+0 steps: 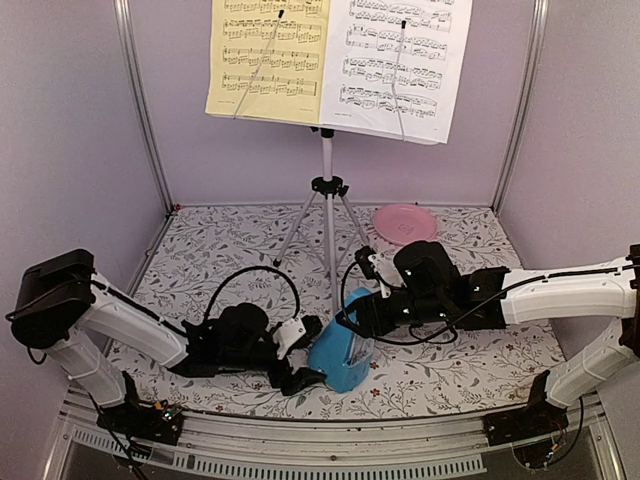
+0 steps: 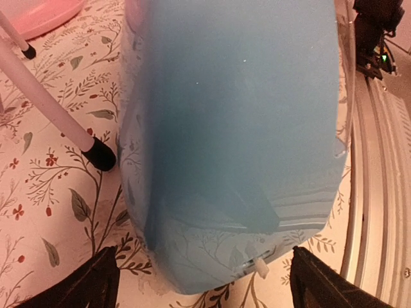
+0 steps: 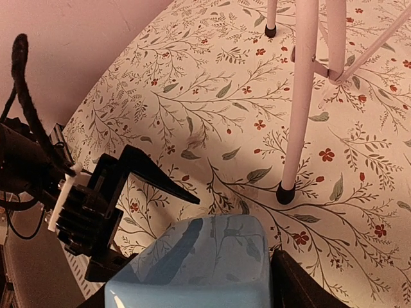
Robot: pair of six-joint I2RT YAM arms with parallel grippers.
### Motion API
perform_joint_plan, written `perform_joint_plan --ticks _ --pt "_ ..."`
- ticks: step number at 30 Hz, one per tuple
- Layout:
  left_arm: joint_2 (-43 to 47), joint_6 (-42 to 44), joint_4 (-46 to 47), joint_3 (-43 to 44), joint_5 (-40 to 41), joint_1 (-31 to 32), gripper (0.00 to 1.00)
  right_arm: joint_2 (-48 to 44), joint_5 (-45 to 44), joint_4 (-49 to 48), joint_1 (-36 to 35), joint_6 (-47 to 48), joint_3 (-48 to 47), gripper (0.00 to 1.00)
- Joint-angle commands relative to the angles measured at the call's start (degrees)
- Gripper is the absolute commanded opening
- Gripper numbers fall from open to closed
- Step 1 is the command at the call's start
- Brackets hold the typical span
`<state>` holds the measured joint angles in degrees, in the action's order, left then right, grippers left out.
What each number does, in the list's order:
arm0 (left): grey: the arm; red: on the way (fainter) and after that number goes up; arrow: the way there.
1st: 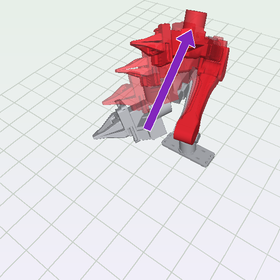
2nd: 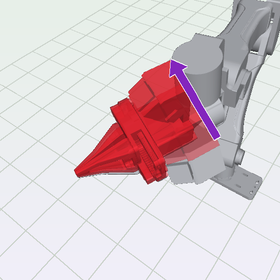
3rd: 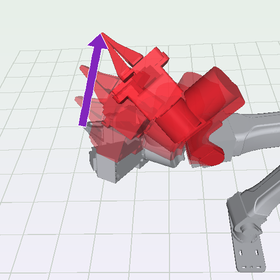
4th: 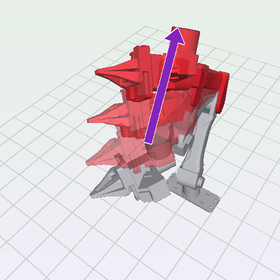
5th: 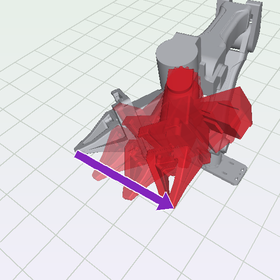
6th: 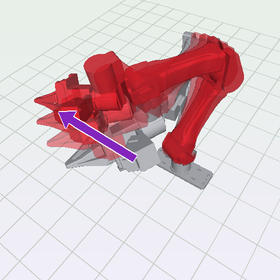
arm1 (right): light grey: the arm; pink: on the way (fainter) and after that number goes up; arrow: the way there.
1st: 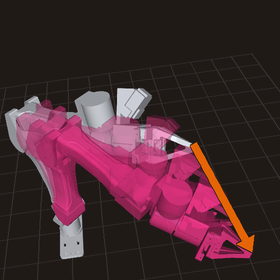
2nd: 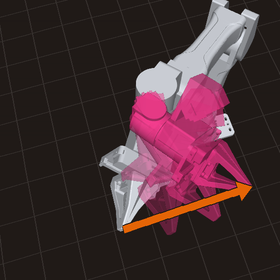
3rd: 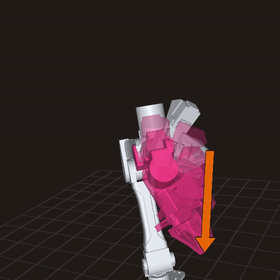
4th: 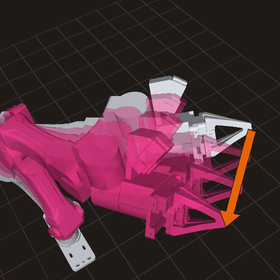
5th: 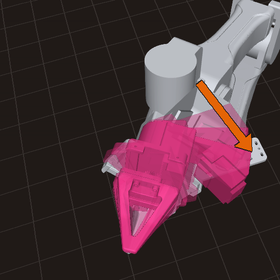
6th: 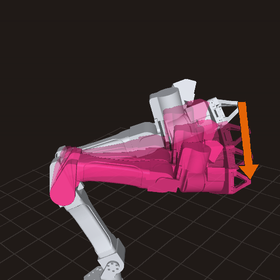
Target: Set up the instrument practice props
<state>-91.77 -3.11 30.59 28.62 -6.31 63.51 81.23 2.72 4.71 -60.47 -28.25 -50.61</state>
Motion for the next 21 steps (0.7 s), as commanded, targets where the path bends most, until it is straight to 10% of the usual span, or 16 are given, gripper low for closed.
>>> perform_joint_plan --ticks 1,13,21 --pt "6.13 -1.16 0.83 -3.00 2.81 -0.55 0.94 0.21 0.00 -4.15 -0.25 -0.41 -2.43 0.02" --pt "19.48 -8.14 -2.66 -12.91 7.40 -0.50 0.93 5.44 3.39 -8.05 -3.54 2.34 -7.81 0.58" --pt "24.98 -10.57 -4.52 -16.46 8.14 -0.42 0.91 4.40 6.54 -9.85 -4.87 4.35 -8.57 0.78"
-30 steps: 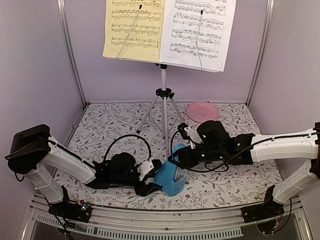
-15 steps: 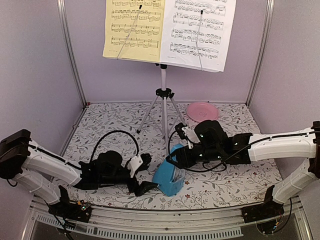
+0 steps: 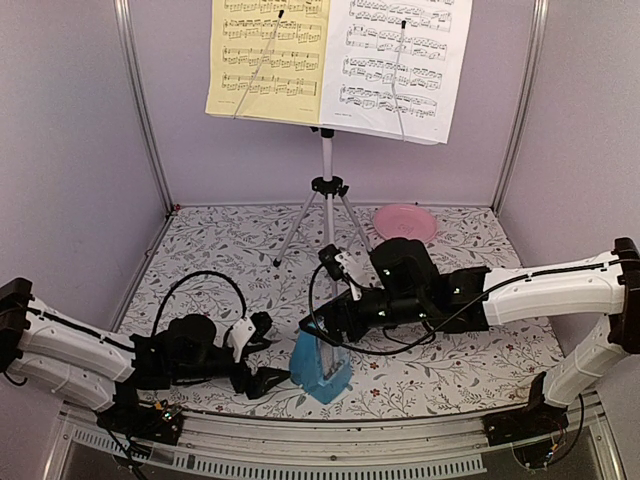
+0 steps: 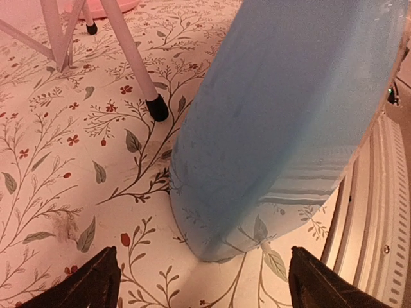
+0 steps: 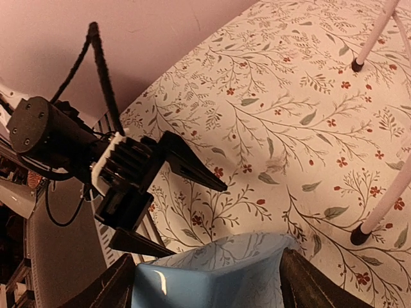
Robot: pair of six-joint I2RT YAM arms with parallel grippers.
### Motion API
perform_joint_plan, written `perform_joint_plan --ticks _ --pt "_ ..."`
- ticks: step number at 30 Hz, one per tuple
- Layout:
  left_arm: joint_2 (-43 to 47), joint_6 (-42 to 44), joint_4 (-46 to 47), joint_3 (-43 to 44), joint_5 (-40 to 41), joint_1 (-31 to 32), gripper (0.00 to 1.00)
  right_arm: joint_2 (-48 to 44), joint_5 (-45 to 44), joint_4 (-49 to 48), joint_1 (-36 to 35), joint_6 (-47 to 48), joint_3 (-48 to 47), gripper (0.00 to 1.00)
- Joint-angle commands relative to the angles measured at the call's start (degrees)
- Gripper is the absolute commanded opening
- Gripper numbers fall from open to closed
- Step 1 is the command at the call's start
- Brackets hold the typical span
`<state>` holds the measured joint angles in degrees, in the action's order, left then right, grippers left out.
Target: Set up the instrument practice props
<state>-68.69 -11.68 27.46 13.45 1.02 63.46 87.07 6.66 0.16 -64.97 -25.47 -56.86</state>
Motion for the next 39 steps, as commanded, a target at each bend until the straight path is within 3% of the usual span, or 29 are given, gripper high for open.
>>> perform_joint_plan --ticks 1,7,12,17,21,30,39 --pt "2.22 -2.40 -1.56 -1.69 0.70 -0.39 0.90 -1.64 2.62 -5.50 -0.38 1.93 -2.35 0.79" --pt "4.53 -5.28 -2.09 -3.37 -0.18 0.10 0.79 -3.80 3.38 -3.58 -0.13 2.36 -2.72 0.81" --pt "4.66 -8.91 -2.50 -4.15 -1.20 1.40 0.52 -13.41 4.51 -3.07 5.82 -3.66 5.82 0.81" --pt "-0.33 -11.31 1.48 -4.64 -3.01 2.69 0.34 -20.87 4.20 -1.09 12.09 -7.32 13.98 0.77" --pt "-8.34 -11.40 5.28 -1.84 -4.65 2.86 0.23 -18.89 5.01 1.76 12.70 -8.26 16.72 0.71" --pt "-21.78 -9.00 8.15 8.85 -4.37 -0.42 0.14 -10.13 9.38 0.61 13.25 -8.81 19.13 0.63" --pt "-31.45 -7.13 7.71 19.20 -8.16 -8.40 0.15 -5.26 13.16 -0.35 13.40 -7.02 21.54 0.53"
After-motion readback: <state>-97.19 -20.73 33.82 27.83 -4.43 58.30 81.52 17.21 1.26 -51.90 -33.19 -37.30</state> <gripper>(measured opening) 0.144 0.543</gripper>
